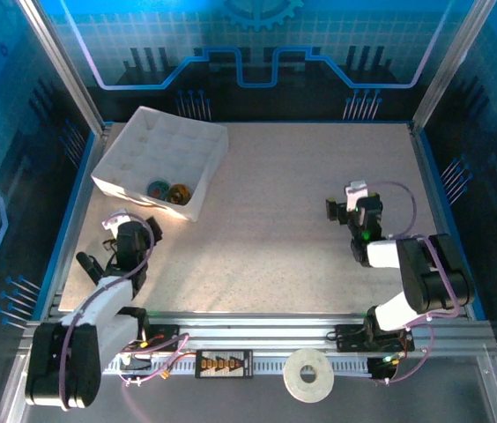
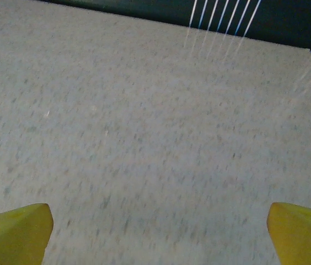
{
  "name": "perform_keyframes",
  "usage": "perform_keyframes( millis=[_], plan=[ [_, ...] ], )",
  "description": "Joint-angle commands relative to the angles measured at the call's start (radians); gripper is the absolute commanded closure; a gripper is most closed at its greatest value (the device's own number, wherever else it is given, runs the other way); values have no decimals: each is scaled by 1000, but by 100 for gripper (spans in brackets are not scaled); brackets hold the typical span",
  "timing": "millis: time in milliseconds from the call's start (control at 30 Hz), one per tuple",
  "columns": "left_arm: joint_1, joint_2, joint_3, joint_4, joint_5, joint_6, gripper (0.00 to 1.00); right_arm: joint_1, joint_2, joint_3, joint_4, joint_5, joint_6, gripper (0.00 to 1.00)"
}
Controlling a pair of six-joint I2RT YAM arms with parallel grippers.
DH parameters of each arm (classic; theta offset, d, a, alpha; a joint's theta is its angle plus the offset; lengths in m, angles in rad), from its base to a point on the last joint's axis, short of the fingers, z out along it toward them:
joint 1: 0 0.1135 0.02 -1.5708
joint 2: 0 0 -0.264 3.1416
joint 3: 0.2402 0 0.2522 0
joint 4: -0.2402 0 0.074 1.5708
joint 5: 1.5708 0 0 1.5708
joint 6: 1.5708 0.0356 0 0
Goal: Roll the socks
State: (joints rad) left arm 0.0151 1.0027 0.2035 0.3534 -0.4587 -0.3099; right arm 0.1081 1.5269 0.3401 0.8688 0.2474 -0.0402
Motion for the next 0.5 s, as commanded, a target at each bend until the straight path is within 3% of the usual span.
perform_keyframes(
  millis=[0, 267, 367, 433, 467],
  plan=[
    [7, 89, 5, 294, 136, 59, 1, 21, 21, -49, 243, -21, -1, 0],
    [34, 312, 120, 411, 192, 153, 1, -4, 22, 36, 80, 35, 53, 0],
    [100, 400, 110, 530, 228, 95, 1, -6, 22, 35, 81, 32, 55, 0],
    [100, 379, 124, 463, 232, 89, 1, -7, 22, 33, 83, 32, 55, 0],
    [100, 383, 107, 507, 234, 93, 1, -7, 22, 35, 84, 32, 55, 0]
  ],
)
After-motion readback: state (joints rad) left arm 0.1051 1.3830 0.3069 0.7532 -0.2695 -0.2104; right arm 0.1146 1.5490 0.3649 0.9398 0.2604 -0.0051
